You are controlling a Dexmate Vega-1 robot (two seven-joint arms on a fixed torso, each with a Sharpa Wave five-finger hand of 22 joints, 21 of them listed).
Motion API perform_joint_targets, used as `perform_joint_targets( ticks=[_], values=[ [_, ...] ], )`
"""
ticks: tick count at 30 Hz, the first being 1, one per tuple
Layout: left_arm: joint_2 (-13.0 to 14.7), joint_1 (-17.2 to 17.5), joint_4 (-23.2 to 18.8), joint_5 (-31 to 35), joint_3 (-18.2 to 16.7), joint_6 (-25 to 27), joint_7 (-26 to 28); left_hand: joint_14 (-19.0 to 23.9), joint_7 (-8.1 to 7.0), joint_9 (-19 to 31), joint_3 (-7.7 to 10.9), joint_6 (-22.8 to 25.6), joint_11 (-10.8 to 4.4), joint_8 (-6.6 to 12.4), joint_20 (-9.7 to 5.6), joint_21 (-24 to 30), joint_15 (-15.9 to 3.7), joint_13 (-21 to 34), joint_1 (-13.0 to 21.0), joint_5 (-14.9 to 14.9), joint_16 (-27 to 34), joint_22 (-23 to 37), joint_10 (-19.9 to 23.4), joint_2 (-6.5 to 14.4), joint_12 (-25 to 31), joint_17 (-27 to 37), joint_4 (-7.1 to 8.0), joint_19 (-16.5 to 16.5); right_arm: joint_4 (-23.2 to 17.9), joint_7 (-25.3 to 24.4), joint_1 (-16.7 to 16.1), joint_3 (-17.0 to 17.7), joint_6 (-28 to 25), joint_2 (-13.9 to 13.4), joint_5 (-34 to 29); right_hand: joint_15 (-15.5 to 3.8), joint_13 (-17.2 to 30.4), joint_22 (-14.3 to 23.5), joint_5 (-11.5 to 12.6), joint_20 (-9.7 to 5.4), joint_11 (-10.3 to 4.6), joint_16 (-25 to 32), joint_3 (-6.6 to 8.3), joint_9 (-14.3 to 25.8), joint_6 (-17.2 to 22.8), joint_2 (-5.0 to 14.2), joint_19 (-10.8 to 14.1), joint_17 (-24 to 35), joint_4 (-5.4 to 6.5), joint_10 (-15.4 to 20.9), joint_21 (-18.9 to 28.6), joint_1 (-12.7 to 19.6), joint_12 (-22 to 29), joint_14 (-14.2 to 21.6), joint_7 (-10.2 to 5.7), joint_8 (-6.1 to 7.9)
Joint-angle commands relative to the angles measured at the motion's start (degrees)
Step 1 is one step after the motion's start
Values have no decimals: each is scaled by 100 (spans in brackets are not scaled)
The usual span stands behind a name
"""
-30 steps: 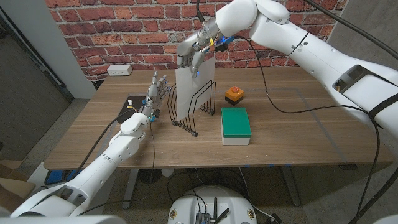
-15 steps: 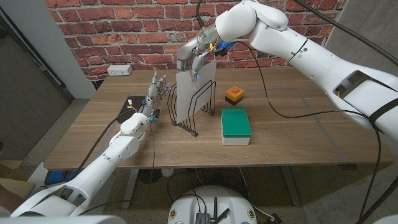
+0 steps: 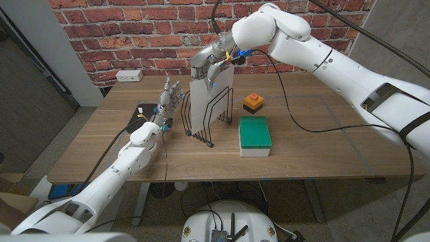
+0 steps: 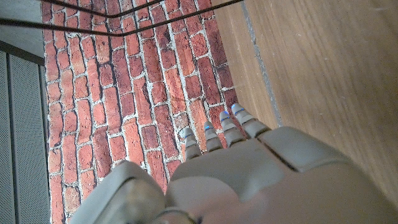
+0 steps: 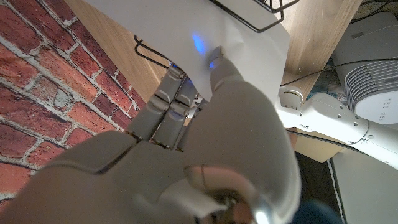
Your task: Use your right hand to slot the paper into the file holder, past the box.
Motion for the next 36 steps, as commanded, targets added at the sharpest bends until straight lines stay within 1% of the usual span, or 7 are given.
perform_joint_targets(
  ticks=[1,11,16,18,27,32,36],
  values=[
    [1,0,2,0,0,5,-1,55,-51,31,6,5,-47,36,-11,47,5,33,-4,9,37,33,-9,51,42,15,39,36,-429,-33,-218,9,-326,-51,-385,-513,20,5,44,-531,5,-19,-14,7,20,46,-49,15,1,48,29,-34,-16,-22,28,37],
    [-1,-1,7,0,0,1,-2,56,-51,31,6,5,-32,36,-7,46,8,33,-5,9,37,33,-13,51,41,15,39,35,-774,35,-387,28,-594,-97,-673,-507,4,-12,43,-532,20,-72,-31,5,-68,25,-107,5,1,-20,61,-71,-55,-68,72,10],
    [0,-1,6,0,0,3,-2,54,-51,31,6,4,-32,35,-9,47,6,33,-5,9,36,33,-14,51,40,15,39,37,-866,102,-413,23,-666,-92,-784,-488,-8,-41,35,-534,17,-167,-63,4,-264,-15,-236,-11,19,-210,65,-163,-123,-200,81,-59],
    [0,-1,6,1,0,2,-2,48,-51,31,6,3,-41,35,-11,47,8,33,-5,9,34,33,-13,51,40,15,39,37,-937,110,-437,22,-715,-98,-870,-498,13,-68,28,-531,-4,-201,-77,4,-341,-27,-372,-10,29,-288,26,-219,-127,-258,67,-86],
    [0,-1,6,0,0,2,-2,53,-51,31,6,2,-45,35,-11,47,2,33,-5,9,36,33,-2,51,45,15,39,38,-1025,232,-447,25,-809,-58,-1028,-451,-73,-123,-9,-523,-26,-379,-153,3,-737,-162,-530,-49,46,-797,-17,-426,-255,-593,116,-241],
    [-1,-1,7,0,0,1,-2,54,-51,31,6,2,-43,35,-11,47,7,33,-4,9,37,33,-12,51,41,15,39,37,-1073,295,-436,22,-880,-28,-1150,-436,-158,-147,-41,-511,-52,-529,-195,-15,-1117,-259,-589,-132,36,-1262,-52,-528,-293,-902,78,-418],
    [-2,-1,10,2,1,-1,-3,54,-51,31,6,2,-43,35,-8,46,5,33,-4,9,36,33,-12,51,41,15,39,34,-1084,411,-402,14,-949,5,-1188,-416,-226,-159,-63,-450,-59,-608,-244,-34,-1350,-328,-715,-179,53,-1614,-117,-636,-303,-1150,61,-538]
  ],
)
